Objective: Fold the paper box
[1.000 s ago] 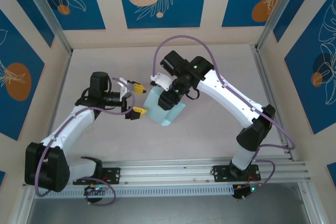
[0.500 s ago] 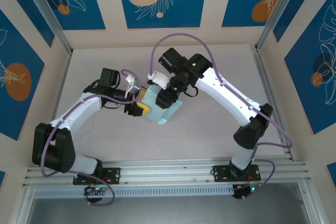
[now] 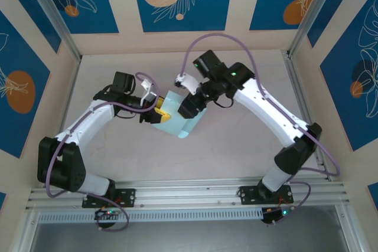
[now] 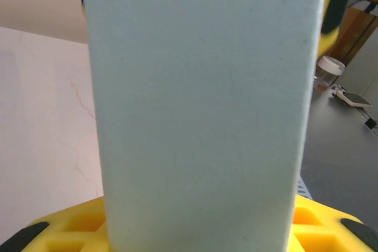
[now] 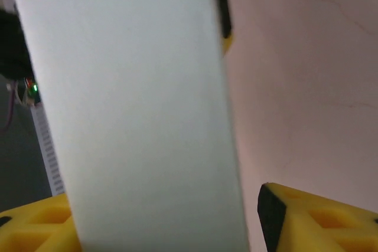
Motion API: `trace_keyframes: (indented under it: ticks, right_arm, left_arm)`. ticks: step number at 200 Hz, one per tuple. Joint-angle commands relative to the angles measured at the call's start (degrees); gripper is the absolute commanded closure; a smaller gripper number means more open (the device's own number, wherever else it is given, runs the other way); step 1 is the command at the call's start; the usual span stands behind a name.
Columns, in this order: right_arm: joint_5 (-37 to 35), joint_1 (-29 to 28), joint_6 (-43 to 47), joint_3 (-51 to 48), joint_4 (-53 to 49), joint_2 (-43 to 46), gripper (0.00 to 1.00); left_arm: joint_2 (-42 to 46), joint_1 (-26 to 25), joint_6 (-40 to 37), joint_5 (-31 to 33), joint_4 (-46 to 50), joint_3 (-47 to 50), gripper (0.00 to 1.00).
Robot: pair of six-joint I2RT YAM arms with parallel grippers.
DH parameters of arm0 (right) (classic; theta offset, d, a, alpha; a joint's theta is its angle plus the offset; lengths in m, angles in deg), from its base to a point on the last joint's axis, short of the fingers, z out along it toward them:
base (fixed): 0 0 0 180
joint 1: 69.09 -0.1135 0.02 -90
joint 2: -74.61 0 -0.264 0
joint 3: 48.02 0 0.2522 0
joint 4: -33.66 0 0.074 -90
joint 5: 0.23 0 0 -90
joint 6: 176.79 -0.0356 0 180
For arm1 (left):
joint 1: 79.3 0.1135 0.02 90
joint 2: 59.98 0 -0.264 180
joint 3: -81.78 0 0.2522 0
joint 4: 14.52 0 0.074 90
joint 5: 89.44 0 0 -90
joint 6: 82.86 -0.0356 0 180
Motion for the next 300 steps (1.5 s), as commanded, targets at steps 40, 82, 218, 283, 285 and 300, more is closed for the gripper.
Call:
trace_keyframes:
  ticks: [40, 82, 218, 283, 285, 300]
  right_arm:
    - [14.58, 13.5, -21.2, -35.26, 49.21, 27.49, 0.01]
    - [18.14, 14.24, -27.58, -57.35, 77.92, 37.35, 0.0]
    - [14.83, 5.71, -27.97, -61.27, 92.64, 31.23, 0.0]
    - [19.2, 5.5, -28.94, -57.58, 95.74, 26.56, 0.0]
    - [19.4, 5.53, -29.05, -57.4, 95.81, 26.38, 0.0]
    - [20.57, 5.26, -29.22, -56.03, 96.38, 25.24, 0.03]
  left_arm:
    - [4.19, -0.43, 4.87, -2.38, 0.31, -2.35, 0.68]
    - [9.41, -0.57, 16.92, 1.9, -12.2, 1.65, 0.68]
    - [16.35, -1.37, 37.91, 8.23, -37.49, 9.45, 0.7]
    - [18.23, -1.98, 39.61, 9.34, -40.04, 10.82, 0.7]
    - [18.16, -2.05, 39.66, 9.36, -40.12, 10.83, 0.7]
    - [18.06, -2.3, 39.88, 9.68, -40.47, 10.72, 0.7]
